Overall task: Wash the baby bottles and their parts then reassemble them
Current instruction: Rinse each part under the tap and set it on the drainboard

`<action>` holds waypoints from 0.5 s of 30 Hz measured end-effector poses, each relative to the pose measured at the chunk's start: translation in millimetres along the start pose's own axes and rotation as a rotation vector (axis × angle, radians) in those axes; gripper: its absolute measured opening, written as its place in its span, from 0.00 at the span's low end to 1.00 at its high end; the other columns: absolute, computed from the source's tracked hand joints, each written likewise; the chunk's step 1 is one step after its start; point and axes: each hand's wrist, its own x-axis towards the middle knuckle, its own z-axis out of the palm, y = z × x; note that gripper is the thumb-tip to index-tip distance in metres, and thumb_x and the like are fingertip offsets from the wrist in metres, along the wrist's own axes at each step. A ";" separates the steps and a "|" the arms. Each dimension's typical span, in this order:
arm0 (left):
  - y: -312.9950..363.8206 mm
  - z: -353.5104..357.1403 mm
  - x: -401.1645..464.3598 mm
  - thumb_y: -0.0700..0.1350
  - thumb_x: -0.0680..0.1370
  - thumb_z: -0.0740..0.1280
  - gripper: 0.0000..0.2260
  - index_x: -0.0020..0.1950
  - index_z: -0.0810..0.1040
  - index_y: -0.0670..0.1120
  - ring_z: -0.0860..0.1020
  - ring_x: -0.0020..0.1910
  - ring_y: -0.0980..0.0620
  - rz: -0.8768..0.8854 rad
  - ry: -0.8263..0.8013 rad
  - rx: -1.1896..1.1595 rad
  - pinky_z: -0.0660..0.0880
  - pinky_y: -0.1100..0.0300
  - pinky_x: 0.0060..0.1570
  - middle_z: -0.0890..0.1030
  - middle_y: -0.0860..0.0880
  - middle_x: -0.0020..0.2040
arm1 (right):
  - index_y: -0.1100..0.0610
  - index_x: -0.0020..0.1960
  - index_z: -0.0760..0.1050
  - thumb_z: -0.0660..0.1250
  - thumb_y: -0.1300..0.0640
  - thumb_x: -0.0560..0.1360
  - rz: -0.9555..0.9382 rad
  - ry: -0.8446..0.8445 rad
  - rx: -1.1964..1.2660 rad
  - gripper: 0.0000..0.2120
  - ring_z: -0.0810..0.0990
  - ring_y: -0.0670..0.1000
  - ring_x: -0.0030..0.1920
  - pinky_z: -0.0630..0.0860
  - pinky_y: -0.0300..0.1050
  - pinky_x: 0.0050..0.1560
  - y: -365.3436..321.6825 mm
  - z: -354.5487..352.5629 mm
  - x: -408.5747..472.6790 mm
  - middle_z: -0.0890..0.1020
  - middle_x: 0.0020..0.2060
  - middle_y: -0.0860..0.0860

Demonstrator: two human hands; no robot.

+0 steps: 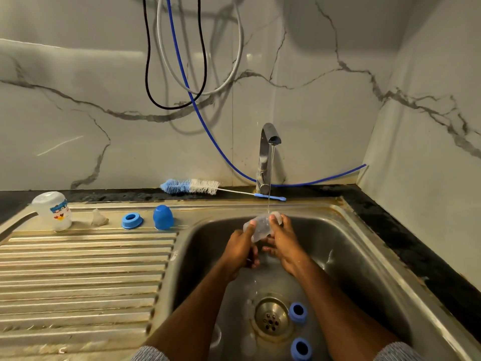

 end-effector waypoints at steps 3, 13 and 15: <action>1.9 -1.3 -3.6 0.67 0.83 0.50 0.31 0.54 0.81 0.44 0.75 0.28 0.53 -0.139 -0.061 -0.077 0.74 0.60 0.32 0.76 0.49 0.29 | 0.41 0.70 0.64 0.68 0.48 0.80 -0.040 -0.060 0.043 0.22 0.81 0.57 0.58 0.84 0.54 0.47 1.3 3.7 -0.6 0.76 0.61 0.53; -4.7 -2.9 2.3 0.53 0.78 0.72 0.19 0.65 0.73 0.49 0.85 0.46 0.47 0.145 -0.013 0.036 0.82 0.52 0.41 0.83 0.44 0.54 | 0.48 0.75 0.61 0.74 0.51 0.75 -0.065 0.120 0.029 0.34 0.79 0.55 0.57 0.83 0.50 0.46 4.0 4.2 10.0 0.76 0.61 0.54; -5.0 -3.3 3.3 0.47 0.74 0.77 0.20 0.62 0.74 0.50 0.85 0.49 0.48 0.207 -0.038 0.111 0.83 0.52 0.42 0.83 0.46 0.55 | 0.51 0.74 0.64 0.72 0.53 0.76 -0.057 0.096 0.050 0.30 0.81 0.53 0.54 0.82 0.47 0.44 4.6 1.6 11.9 0.79 0.56 0.52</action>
